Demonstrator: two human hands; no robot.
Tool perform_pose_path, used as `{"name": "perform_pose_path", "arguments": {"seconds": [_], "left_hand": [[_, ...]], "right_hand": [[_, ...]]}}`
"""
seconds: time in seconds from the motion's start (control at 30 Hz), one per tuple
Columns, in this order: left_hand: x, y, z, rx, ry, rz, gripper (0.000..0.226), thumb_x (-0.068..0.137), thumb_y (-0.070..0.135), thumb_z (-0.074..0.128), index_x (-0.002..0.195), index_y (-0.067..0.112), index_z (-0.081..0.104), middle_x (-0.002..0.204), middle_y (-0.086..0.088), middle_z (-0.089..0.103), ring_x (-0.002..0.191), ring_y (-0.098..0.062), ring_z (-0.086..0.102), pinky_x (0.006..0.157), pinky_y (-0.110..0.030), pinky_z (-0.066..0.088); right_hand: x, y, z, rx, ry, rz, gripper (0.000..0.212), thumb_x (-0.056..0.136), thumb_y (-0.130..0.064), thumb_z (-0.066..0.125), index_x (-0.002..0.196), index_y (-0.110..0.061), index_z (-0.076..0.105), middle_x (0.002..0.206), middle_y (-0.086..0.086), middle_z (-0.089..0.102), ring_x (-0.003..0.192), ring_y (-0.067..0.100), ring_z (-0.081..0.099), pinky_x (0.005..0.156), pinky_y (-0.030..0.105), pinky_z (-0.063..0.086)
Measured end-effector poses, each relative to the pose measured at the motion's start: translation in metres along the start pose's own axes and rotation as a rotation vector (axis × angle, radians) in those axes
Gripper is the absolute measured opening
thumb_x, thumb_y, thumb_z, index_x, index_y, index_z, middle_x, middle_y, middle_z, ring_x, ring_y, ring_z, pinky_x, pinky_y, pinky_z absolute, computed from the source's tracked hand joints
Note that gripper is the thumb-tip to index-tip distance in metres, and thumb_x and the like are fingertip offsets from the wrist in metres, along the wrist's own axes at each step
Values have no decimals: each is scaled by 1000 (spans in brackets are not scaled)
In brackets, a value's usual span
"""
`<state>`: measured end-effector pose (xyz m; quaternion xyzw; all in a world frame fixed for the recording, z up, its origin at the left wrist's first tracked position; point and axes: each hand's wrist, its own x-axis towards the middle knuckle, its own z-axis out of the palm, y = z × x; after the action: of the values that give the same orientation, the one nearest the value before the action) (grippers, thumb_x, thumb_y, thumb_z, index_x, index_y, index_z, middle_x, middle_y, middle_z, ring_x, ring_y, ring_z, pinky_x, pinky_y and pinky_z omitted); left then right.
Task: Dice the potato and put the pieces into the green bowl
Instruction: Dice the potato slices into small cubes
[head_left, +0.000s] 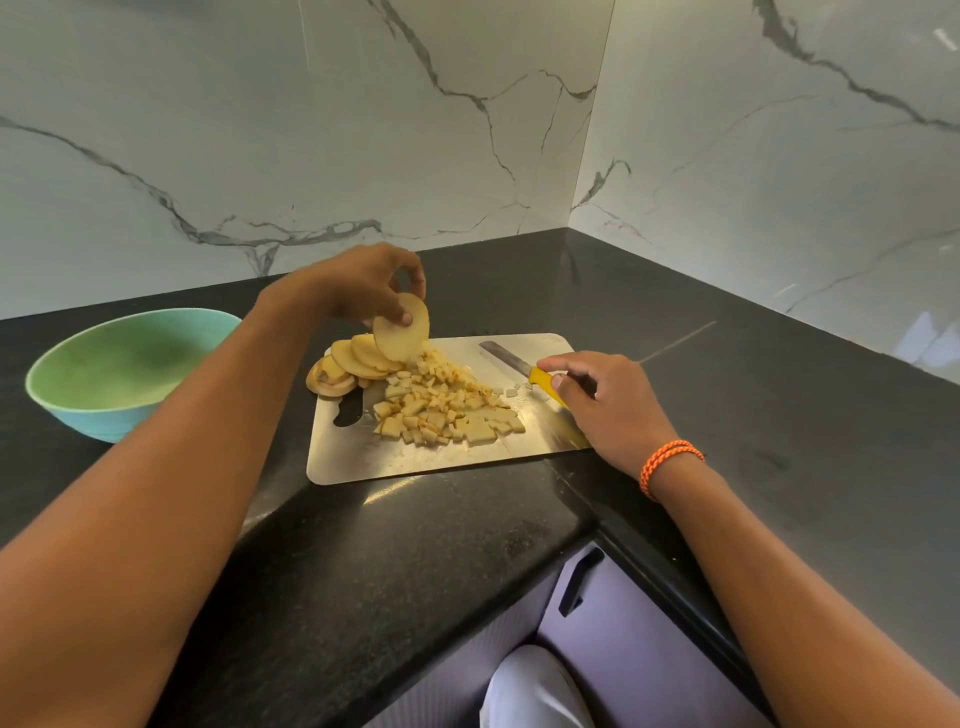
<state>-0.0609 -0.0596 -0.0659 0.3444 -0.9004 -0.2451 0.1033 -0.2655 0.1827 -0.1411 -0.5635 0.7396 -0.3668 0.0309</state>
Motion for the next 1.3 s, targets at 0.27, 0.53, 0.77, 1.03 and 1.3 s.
{"name": "perform_pose_path", "arguments": {"seconds": [0.27, 0.53, 0.77, 1.03, 1.3], "left_hand": [[-6, 21, -5, -105, 228, 116, 22, 92, 14, 81, 108, 28, 78, 108, -9, 72, 100, -29, 67, 77, -41, 60], [8, 51, 62, -282, 150, 180, 20, 95, 14, 77, 114, 20, 78, 101, -3, 77, 92, -21, 75, 74, -36, 66], [13, 43, 81, -78, 163, 205, 26, 88, 31, 85, 112, 26, 78, 113, 7, 74, 97, -8, 68, 86, -31, 58], [10, 38, 58, 19, 46, 170, 16, 93, 35, 79, 87, 22, 84, 76, 9, 77, 64, 1, 67, 62, -19, 46], [12, 35, 64, 4, 64, 230, 9, 89, 24, 84, 97, 25, 80, 99, 10, 76, 96, -8, 69, 86, -34, 57]], "right_hand": [[0, -3, 1, -21, 53, 27, 29, 104, -21, 57, 129, -19, 71, 131, 0, 68, 115, 16, 60, 101, 35, 52], [2, 0, -2, -92, 190, 123, 28, 104, -23, 57, 127, -15, 72, 126, 2, 71, 113, 18, 62, 100, 37, 53], [3, -3, -2, -211, 123, 125, 35, 102, -30, 61, 132, -15, 68, 122, 6, 71, 109, 22, 64, 98, 40, 54], [1, -16, 0, -299, 69, 148, 39, 97, -39, 67, 128, -15, 70, 114, 6, 72, 101, 19, 65, 94, 35, 56], [-4, -21, -2, -269, 38, 142, 20, 98, -31, 65, 114, -18, 68, 93, 0, 66, 83, 15, 62, 79, 36, 59]]}}
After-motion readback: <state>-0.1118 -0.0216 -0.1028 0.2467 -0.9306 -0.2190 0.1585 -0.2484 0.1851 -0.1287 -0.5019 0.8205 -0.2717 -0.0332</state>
